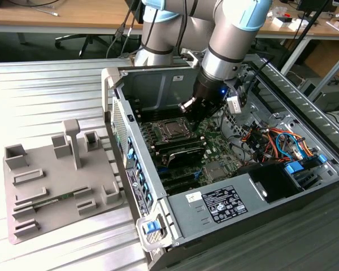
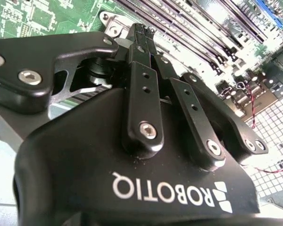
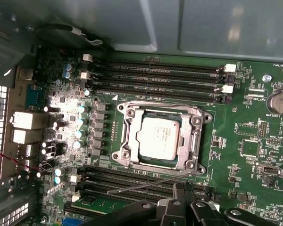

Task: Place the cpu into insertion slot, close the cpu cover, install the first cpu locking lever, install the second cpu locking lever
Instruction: 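Install the second cpu locking lever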

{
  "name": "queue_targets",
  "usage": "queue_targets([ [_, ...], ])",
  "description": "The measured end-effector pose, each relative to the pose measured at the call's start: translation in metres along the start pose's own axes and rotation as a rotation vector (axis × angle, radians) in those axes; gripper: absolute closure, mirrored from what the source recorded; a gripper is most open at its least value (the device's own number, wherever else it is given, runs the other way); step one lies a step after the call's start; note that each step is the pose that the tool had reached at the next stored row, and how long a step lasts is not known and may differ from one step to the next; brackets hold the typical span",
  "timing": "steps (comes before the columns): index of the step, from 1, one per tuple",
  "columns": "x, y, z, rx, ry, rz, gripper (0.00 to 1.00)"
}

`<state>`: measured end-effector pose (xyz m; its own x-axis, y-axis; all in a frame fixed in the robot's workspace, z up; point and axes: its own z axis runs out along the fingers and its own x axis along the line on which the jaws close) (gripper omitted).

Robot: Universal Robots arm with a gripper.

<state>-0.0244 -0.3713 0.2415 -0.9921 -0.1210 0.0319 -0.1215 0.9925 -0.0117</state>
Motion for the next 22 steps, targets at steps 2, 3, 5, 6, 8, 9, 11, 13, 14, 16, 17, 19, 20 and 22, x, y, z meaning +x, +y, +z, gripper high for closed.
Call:
queue_targets([
  [2,0.0001,-0.0010,0.0007,0.0000,-0.0001,0.000,0.89],
  [3,0.0002,-0.0014,0.0013,-0.0002,-0.0002,0.000,0.89],
  [5,0.0002,-0.0017,0.0017,0.0001,0.0000,0.000,0.89],
  [6,0.0002,-0.0019,0.0021,0.0002,0.0000,0.000,0.89],
  [8,0.0002,-0.0024,0.0029,-0.0001,-0.0001,0.000,0.89],
  [9,0.0002,-0.0027,0.0033,0.0000,0.0000,0.000,0.89],
  [11,0.0003,-0.0033,0.0051,0.0002,0.0001,0.000,0.89],
  [13,0.0003,-0.0038,0.0086,0.0001,0.0001,0.000,0.89],
  [14,0.0002,-0.0038,0.0101,0.0000,0.0000,0.000,0.89],
  [16,0.0001,-0.0038,0.0135,0.0000,0.0000,0.000,0.89],
  [17,0.0000,-0.0037,0.0162,0.0000,0.0000,0.000,0.89],
  [19,-0.0002,-0.0037,0.0209,0.0000,0.0000,0.000,0.89],
  [20,-0.0002,-0.0037,0.0218,0.0000,0.0000,0.000,0.89],
  [22,0.0000,-0.0036,0.0228,0.0001,0.0000,0.000,0.89],
])
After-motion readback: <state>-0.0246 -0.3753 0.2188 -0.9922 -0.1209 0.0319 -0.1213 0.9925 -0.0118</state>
